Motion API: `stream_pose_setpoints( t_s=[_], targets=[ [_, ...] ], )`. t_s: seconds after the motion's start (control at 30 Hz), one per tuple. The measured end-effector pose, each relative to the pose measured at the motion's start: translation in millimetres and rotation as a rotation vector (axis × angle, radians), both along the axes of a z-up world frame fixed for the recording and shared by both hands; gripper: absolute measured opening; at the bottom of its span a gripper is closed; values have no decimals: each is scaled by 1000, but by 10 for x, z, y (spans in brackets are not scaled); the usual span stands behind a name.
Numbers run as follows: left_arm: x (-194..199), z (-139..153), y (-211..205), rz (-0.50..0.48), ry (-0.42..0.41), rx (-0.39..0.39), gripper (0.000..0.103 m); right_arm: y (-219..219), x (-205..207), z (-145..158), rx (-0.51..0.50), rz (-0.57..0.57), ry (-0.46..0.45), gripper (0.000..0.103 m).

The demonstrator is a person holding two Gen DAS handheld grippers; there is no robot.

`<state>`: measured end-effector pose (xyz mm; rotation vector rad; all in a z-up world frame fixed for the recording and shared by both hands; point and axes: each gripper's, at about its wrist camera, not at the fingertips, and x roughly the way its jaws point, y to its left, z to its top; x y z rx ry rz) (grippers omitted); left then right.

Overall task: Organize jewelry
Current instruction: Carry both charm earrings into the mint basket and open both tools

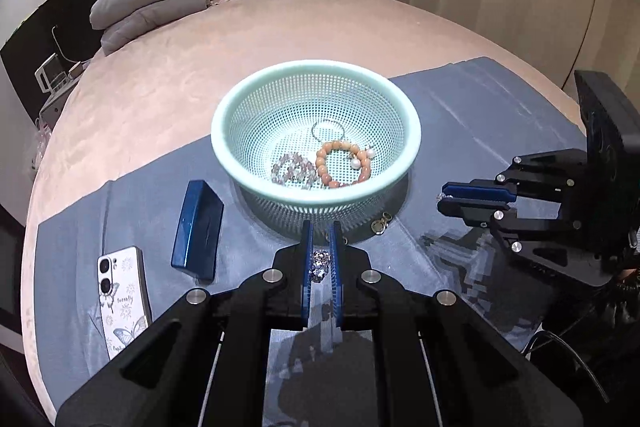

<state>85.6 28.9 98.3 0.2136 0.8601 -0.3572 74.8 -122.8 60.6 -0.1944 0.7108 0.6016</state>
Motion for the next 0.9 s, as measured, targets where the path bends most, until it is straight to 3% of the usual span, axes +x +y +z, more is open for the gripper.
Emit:
stream_pose_setpoints(
  t_s=[0.37, 0.63, 0.77, 0.9],
  targets=[
    [389, 159, -227, -63, -47, 4, 9, -48, 358, 410, 2, 1, -83, 10],
    [804, -120, -228, -56, -10, 3, 9, 69, 709, 189, -16, 18, -38, 10],
    [932, -325, -258, -57, 2, 65, 9, 117, 852, 48, -21, 32, -7, 10],
    [1003, -447, -309, -79, 25, 69, 9, 143, 961, -75, -33, 36, 16, 10]
  ],
)
